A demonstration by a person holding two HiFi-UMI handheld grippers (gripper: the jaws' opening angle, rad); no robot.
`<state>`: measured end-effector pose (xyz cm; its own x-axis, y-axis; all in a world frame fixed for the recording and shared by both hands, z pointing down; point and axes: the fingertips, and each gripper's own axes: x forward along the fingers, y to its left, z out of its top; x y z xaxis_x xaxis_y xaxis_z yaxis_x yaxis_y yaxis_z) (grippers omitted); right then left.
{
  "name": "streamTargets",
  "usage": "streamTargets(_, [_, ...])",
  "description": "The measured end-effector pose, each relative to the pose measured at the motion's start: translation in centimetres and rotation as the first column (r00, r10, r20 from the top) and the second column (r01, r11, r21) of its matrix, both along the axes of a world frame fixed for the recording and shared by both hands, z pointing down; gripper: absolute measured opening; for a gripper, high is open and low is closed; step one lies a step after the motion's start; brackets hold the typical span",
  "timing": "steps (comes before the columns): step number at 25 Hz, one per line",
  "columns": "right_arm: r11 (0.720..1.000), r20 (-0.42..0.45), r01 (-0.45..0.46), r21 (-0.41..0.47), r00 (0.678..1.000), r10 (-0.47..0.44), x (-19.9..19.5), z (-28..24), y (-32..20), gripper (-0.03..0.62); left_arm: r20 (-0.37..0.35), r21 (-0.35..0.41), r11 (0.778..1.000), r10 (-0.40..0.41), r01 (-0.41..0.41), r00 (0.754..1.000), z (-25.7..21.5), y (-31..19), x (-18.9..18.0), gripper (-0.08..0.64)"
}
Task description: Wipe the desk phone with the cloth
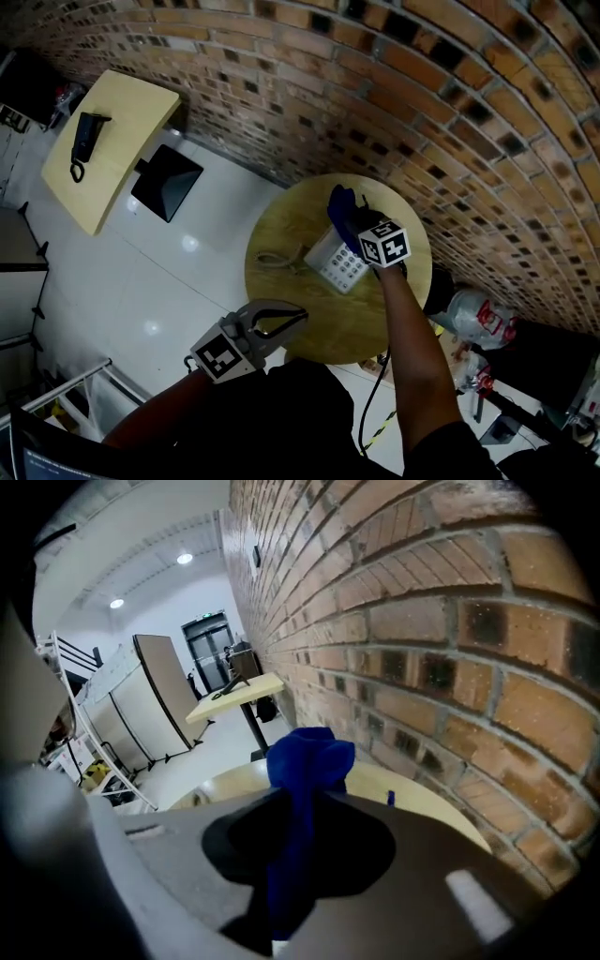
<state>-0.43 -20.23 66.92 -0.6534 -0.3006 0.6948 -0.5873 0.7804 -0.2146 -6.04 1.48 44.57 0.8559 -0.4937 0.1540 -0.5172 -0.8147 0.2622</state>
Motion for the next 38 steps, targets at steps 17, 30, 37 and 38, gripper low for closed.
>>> streamTargets(17, [0.965, 0.003, 0.232, -0.122, 0.972, -0.234, -7.3, 5.2, 18.2, 0.074, -0.002, -0.007, 0.998, 0.061, -0.061, 0.998, 0.5, -0.3, 1.4, 0.005])
streamTargets(30, [0.977, -0.055, -0.211, 0.012, 0.976, 0.211, 12.9, 2.1, 12.1, 0.075, -0.014, -0.003, 0.982, 0.188, -0.188, 0.982, 0.3, 0.0, 6.1, 0.005])
streamTargets(37, [0.934, -0.155, -0.344, -0.1, 0.932, 0.326, 20.2, 7.8, 15.8, 0.075, -0.003, -0.018, 0.969, 0.246, -0.246, 0.969, 1.1, 0.5, 8.7, 0.005])
streamTargets(38, [0.929, -0.158, -0.35, -0.115, 0.93, 0.331, 20.4, 8.4, 16.2, 0.075, 0.0, -0.019, 0.968, 0.251, -0.251, 0.968, 1.2, 0.6, 8.9, 0.005])
